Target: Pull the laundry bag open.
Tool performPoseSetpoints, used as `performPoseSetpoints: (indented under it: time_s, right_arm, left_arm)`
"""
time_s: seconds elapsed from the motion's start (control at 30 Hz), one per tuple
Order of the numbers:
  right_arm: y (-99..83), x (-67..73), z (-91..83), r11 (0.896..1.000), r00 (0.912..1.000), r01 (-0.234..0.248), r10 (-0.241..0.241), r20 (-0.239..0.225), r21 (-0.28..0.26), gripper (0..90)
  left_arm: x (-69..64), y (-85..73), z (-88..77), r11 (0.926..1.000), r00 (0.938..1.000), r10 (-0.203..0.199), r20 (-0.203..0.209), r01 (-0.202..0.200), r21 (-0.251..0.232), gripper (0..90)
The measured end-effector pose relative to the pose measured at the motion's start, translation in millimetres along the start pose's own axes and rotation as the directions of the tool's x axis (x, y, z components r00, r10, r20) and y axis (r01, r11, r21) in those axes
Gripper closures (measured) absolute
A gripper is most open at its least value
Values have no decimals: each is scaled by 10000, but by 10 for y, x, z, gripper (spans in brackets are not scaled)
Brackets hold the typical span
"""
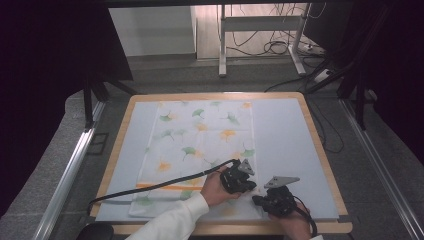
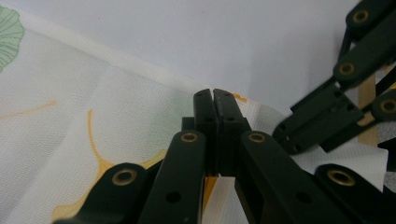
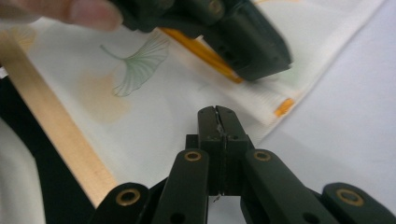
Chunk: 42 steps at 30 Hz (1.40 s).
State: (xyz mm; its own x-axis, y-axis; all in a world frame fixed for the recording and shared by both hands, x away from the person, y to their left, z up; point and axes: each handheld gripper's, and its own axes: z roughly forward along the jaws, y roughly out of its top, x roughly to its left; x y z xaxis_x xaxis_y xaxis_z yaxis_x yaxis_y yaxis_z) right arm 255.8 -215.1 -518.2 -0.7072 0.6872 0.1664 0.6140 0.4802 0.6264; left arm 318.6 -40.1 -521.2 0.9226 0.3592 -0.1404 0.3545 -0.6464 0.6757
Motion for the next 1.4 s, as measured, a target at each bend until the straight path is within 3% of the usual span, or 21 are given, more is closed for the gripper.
performPoseSetpoints:
  time_s: [0.2,0.43,1.13,1.4]
  right_arm:
    - [50,-73,-9,9993,9983,-208,226,534,-324,891]
    - [82,-77,51,9997,9970,-225,228,740,-46,891]
    - [99,-105,57,9991,9969,-430,430,658,-8,892]
    - [81,-201,58,9915,9915,-1300,1301,81,-95,895]
  left_arm:
    - [1,-1,5,10000,10000,-32,-11,32,2,900]
    - [3,-1,16,10000,10000,-79,2,79,10,900]
    - [-4,-13,35,10000,10000,-28,-48,28,-41,900]
    - [-30,-23,9,9996,9990,279,-343,-277,68,900]
